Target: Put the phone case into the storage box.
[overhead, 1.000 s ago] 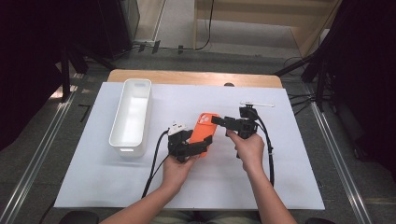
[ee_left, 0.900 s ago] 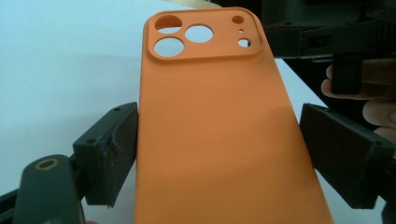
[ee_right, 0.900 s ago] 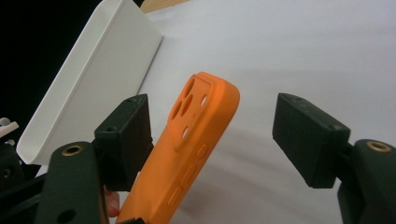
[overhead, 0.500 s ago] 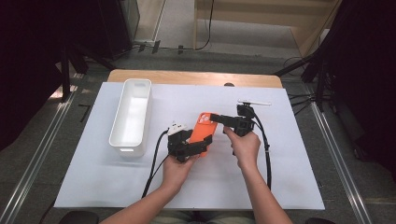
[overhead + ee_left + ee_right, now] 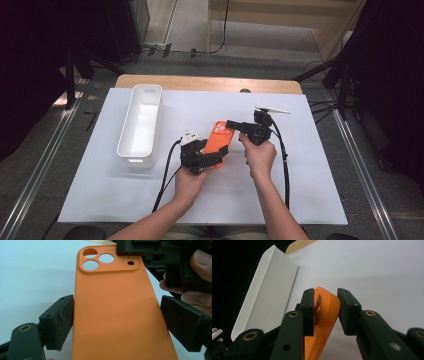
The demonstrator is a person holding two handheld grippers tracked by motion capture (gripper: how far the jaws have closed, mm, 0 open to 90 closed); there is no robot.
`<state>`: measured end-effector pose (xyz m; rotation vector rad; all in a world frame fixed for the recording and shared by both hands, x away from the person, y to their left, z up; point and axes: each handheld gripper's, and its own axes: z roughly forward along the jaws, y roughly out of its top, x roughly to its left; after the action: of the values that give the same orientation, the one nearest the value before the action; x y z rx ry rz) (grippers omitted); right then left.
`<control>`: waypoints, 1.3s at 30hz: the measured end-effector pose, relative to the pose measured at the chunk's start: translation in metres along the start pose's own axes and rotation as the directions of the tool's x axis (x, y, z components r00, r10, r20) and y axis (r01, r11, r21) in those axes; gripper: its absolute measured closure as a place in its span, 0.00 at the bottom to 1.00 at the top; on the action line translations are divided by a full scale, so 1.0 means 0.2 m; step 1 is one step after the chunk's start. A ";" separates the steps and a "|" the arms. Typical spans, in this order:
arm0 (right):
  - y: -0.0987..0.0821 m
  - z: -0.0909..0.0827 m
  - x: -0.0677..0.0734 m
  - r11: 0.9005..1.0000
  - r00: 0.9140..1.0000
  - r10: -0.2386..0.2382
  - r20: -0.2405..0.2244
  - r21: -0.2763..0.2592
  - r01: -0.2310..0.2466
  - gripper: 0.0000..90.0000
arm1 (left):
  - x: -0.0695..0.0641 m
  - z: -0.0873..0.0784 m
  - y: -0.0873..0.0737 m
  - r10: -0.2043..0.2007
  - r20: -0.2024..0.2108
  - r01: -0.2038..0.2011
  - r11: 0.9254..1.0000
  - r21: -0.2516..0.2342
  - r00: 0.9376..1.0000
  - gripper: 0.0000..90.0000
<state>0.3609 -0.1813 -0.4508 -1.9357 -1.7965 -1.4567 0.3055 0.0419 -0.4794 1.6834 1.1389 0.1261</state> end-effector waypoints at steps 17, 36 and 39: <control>0.02 -0.04 0.02 1.000 0.999 0.022 -0.028 0.006 -0.022 0.82 | -0.01 0.01 -0.01 0.028 0.016 -0.028 1.000 0.008 0.999 0.15; 0.06 -0.10 0.10 0.999 0.997 -0.036 -0.062 0.017 0.037 0.83 | -0.01 0.02 0.03 0.040 0.072 -0.047 0.995 0.091 0.997 0.00; 0.07 -0.11 0.10 0.999 0.998 -0.033 -0.059 0.012 0.034 0.83 | -0.01 0.02 0.04 0.044 0.082 -0.052 0.994 0.099 0.996 0.00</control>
<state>0.3570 -0.1864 -0.4190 -1.8454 -1.8171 -1.4920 0.3114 0.0375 -0.4727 1.7901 1.0608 0.0312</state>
